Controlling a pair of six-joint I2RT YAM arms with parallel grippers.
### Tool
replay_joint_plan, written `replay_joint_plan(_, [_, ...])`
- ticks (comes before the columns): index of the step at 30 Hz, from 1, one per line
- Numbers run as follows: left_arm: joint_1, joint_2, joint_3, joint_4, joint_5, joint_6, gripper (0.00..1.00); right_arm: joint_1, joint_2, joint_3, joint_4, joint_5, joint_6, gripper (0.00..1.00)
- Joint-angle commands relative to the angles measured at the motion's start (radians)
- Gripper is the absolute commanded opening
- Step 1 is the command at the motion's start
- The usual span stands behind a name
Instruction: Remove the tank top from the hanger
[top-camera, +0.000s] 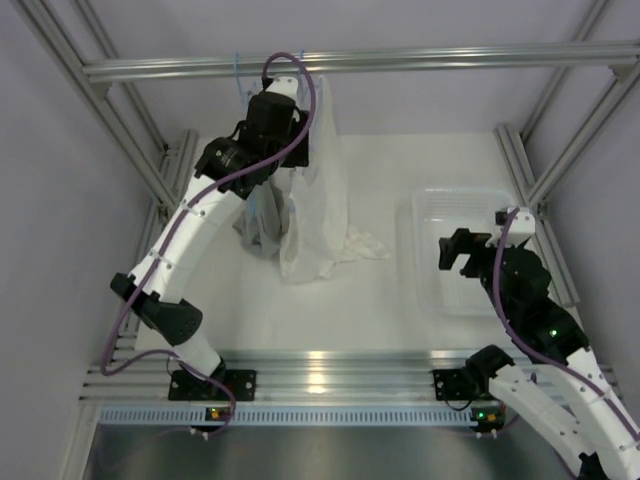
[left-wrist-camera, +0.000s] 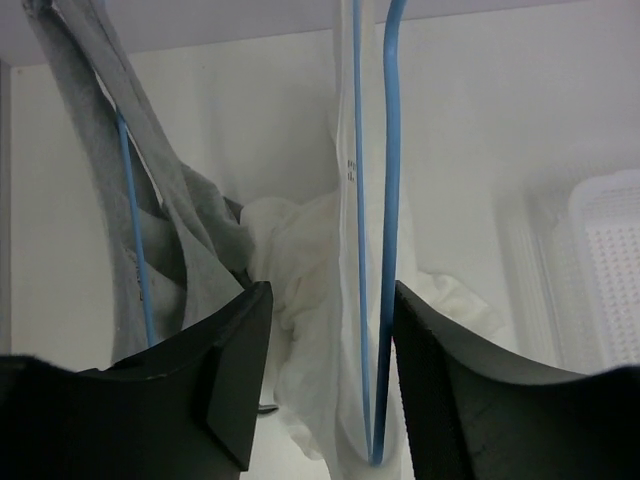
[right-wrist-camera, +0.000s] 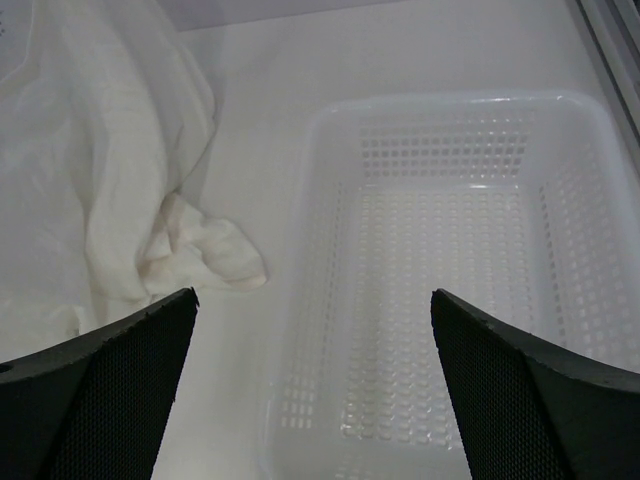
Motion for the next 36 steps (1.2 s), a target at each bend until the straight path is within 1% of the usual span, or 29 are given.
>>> replay_joint_plan(1, [-0.017,0.012,0.063,0.008,-0.011,0.042,0.54,0.016,0.011,-0.033,0.069,-0.031,0.026,0.99])
replay_joint_plan(4, [-0.022,0.023,0.071,0.018,-0.014,0.065,0.48,0.017,0.026,-0.049,0.078,-0.043,0.035,0.99])
replay_joint_plan(5, [-0.022,0.026,0.08,0.022,-0.027,0.069,0.41,0.016,0.031,-0.05,0.081,-0.048,0.038,0.99])
replay_joint_plan(8, [-0.022,0.041,0.094,0.021,-0.041,0.078,0.26,0.016,0.04,-0.056,0.089,-0.059,0.045,0.99])
replay_joint_plan(9, [-0.022,0.041,0.092,0.022,-0.04,0.077,0.15,0.016,0.042,-0.056,0.091,-0.06,0.046,0.99])
replay_joint_plan(10, [-0.022,0.043,0.094,0.024,-0.038,0.077,0.11,0.016,0.043,-0.056,0.091,-0.062,0.046,1.0])
replay_joint_plan(11, [-0.022,0.043,0.097,0.025,-0.038,0.077,0.09,0.016,0.043,-0.056,0.094,-0.063,0.046,0.99])
replay_joint_plan(12, [-0.022,0.046,0.1,0.025,-0.041,0.077,0.03,0.016,0.045,-0.056,0.094,-0.063,0.046,0.99])
replay_joint_plan(13, [-0.022,0.046,0.105,0.025,-0.041,0.078,0.0,0.016,0.045,-0.056,0.097,-0.063,0.048,0.99])
replay_joint_plan(24, [-0.026,0.041,0.16,0.034,-0.006,0.098,0.0,0.016,0.057,-0.07,0.114,-0.073,0.051,0.99])
replay_joint_plan(32, [-0.029,-0.008,0.16,0.062,0.002,0.071,0.0,0.016,0.055,-0.07,0.117,-0.065,0.043,0.99])
replay_joint_plan(36, [-0.032,-0.037,0.125,0.099,-0.01,0.063,0.0,0.016,0.054,-0.072,0.117,-0.06,0.043,0.99])
